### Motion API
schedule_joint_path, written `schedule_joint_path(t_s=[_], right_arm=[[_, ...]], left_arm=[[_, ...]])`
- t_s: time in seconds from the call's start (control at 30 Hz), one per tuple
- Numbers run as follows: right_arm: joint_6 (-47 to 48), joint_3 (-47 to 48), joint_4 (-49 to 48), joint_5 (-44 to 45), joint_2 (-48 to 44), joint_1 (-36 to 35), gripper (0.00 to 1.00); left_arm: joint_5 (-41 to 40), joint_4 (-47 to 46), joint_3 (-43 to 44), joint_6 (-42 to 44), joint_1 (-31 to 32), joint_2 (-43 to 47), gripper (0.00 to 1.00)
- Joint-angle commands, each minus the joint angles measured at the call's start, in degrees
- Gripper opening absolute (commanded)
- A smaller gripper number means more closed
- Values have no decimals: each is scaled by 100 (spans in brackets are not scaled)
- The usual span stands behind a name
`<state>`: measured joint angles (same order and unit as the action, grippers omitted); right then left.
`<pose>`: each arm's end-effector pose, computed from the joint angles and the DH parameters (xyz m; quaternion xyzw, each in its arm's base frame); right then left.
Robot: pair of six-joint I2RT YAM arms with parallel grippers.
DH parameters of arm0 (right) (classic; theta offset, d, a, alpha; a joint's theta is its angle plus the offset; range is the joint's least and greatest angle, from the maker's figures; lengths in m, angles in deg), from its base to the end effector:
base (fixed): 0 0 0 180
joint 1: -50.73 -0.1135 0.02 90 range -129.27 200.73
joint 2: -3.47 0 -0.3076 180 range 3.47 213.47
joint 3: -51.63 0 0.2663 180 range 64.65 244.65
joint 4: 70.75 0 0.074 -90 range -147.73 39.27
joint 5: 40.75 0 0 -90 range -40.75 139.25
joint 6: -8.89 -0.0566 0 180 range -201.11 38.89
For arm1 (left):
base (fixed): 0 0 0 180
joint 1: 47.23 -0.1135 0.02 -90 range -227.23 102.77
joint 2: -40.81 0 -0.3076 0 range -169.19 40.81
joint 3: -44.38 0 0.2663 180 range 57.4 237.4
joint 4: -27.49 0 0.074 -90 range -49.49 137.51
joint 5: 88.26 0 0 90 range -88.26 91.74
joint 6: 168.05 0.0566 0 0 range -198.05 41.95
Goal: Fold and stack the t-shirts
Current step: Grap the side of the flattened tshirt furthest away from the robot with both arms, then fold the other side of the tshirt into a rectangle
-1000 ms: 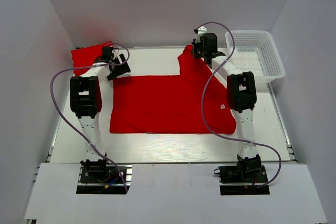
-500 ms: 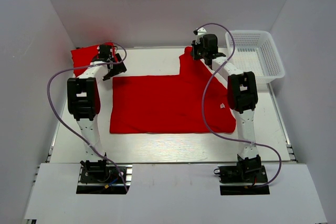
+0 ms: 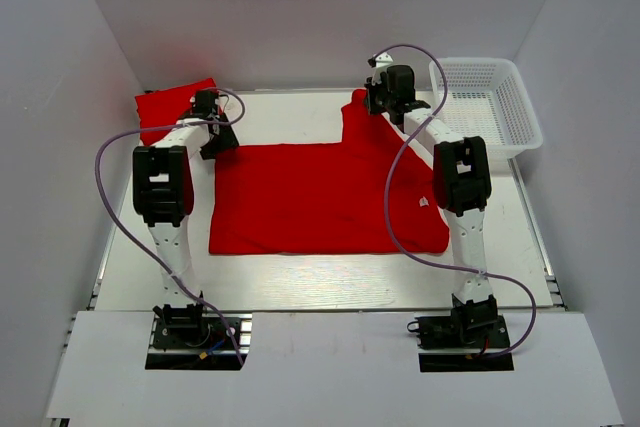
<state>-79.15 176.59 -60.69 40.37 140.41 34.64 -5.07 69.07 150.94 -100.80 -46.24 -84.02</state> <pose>0.5987 0.1818 0.2195 -0.1724 0.8097 0.1322 0.5451 0.5140 -0.0022 0.1699 -0.1971 0.9436 0.0027 0.2659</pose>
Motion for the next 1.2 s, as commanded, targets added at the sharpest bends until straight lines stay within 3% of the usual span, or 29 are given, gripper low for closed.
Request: schedule_joint_path(t_s=[0.0, 0.07, 0.1, 0.17, 0.2, 0.37, 0.6, 0.8, 1.17], right_arm=[[77, 30, -99, 106, -265, 37, 0], [59, 12, -143, 124, -265, 10, 0], [68, 21, -161, 124, -273, 19, 0], [59, 3, -196, 115, -265, 19, 0], [42, -14, -231, 63, -265, 28, 0], [129, -110, -451, -288, -422, 37, 0], [191, -1357, -1039, -219, -1433, 37, 0], [182, -3429, -1444, 87, -2971, 19, 0], [-327, -6208, -1409, 695, -5624, 36, 0]], left_arm=[[241, 229, -2, -63, 32, -128, 69], [241, 291, -116, -64, 32, -129, 57], [294, 230, -116, -64, 32, -181, 41], [346, 229, -116, -64, 32, -181, 21], [347, 177, -38, -64, 32, -234, 0], [347, -34, 16, 7, 32, 11, 0], [725, -816, -888, 121, 85, 969, 0], [786, -1001, -1679, 121, 85, 1742, 0], [505, -1194, -2797, 7, 85, 2745, 0]])
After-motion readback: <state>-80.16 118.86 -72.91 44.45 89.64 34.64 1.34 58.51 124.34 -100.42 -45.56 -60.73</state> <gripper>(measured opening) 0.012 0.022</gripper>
